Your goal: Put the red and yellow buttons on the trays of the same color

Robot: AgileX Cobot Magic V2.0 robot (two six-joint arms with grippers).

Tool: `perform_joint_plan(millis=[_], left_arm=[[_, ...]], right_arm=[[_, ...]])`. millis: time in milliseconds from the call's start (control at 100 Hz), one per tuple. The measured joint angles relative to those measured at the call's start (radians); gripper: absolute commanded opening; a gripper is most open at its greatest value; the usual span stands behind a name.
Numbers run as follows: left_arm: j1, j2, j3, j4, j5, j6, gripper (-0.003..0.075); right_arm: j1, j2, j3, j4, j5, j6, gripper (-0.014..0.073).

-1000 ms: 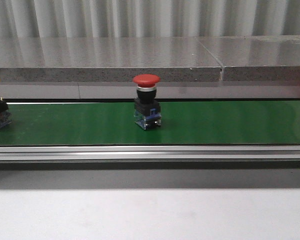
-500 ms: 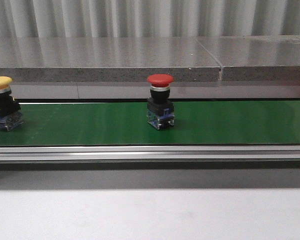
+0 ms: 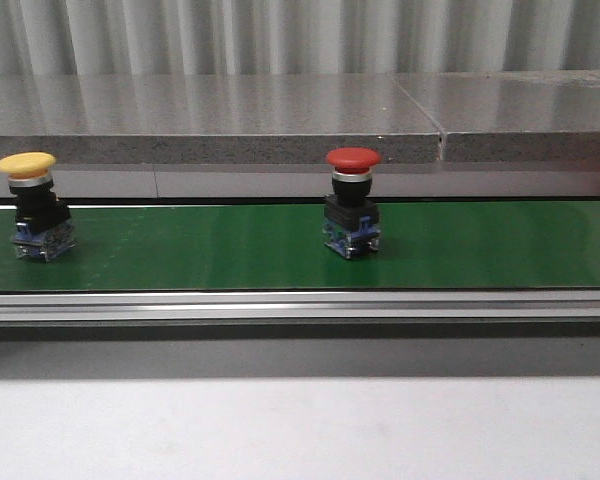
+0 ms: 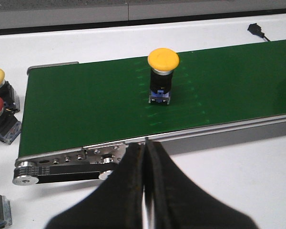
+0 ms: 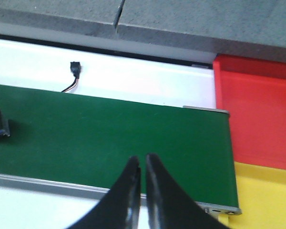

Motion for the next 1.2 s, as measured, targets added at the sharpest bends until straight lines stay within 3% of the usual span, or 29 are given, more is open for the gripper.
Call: perform_joint_plan(millis=[230, 300, 590, 870, 1200], left_arm=[[0.000, 0.000, 0.000, 0.000, 0.000, 0.000, -0.0020], [0.000, 0.000, 0.000, 0.000, 0.000, 0.000, -0.0020], [0.000, 0.000, 0.000, 0.000, 0.000, 0.000, -0.0020], [0.000, 0.000, 0.000, 0.000, 0.000, 0.000, -0.0020], [0.000, 0.000, 0.000, 0.000, 0.000, 0.000, -0.0020]], right_arm=[[0.092, 0.220, -0.124, 0.034, 0.069, 0.000, 0.0528], [0.115, 0.283, -0.161, 0.048, 0.094, 0.000, 0.0596], [0.196, 0.519, -0.328, 0.066, 0.247, -0.012, 0.0603], [0.211, 0.727, -0.499, 0.152, 0.399, -0.142, 0.0603], [0.211, 0.877, -0.576, 0.209, 0.401, -0.243, 0.0603]])
